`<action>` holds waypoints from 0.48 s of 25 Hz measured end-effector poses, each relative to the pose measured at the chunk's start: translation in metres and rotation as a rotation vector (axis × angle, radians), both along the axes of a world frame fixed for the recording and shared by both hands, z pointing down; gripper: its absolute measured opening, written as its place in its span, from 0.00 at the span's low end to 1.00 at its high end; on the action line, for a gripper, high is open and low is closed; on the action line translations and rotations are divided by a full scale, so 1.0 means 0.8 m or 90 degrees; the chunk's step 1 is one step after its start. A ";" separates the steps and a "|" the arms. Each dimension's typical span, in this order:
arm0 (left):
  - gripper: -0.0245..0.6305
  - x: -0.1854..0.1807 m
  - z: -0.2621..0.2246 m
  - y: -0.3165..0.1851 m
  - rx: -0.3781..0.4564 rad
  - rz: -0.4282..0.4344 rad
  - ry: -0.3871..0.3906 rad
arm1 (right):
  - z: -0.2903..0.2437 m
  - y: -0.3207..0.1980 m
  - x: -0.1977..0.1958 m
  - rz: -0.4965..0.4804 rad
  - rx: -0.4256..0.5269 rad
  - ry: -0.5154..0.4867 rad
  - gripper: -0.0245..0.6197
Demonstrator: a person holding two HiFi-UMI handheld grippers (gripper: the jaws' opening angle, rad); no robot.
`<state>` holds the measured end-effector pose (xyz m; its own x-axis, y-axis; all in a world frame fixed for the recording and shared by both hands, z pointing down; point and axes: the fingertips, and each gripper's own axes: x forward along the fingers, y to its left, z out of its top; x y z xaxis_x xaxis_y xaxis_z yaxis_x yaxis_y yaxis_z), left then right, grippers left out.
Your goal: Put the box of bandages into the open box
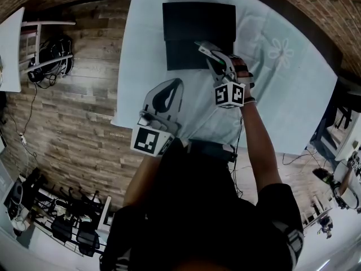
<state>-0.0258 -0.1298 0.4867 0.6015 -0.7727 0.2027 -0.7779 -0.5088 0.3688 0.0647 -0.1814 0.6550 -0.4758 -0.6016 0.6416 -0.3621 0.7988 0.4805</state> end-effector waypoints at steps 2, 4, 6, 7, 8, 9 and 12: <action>0.10 0.001 0.004 0.001 -0.011 0.002 -0.007 | 0.003 -0.003 0.002 0.001 -0.002 0.010 0.20; 0.10 0.003 0.004 0.002 -0.013 0.004 -0.008 | 0.006 -0.005 0.005 0.004 -0.002 0.018 0.20; 0.10 0.005 0.004 0.001 -0.013 0.004 -0.007 | 0.009 -0.008 0.007 0.003 0.001 0.027 0.20; 0.10 0.004 0.005 0.001 -0.015 0.005 -0.007 | 0.010 -0.009 0.007 0.000 0.004 0.032 0.20; 0.10 0.003 0.007 0.001 -0.016 0.004 -0.007 | 0.011 -0.011 0.006 -0.003 0.007 0.039 0.20; 0.10 0.002 0.008 0.001 -0.018 0.003 -0.007 | 0.012 -0.011 0.006 -0.009 0.013 0.048 0.20; 0.10 -0.001 0.010 0.003 -0.022 0.002 -0.008 | 0.016 -0.013 0.005 -0.033 0.035 0.087 0.20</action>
<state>-0.0262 -0.1274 0.4950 0.6017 -0.7628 0.2370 -0.7807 -0.4989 0.3763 0.0686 -0.1918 0.6678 -0.4178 -0.6146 0.6691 -0.2483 0.7857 0.5666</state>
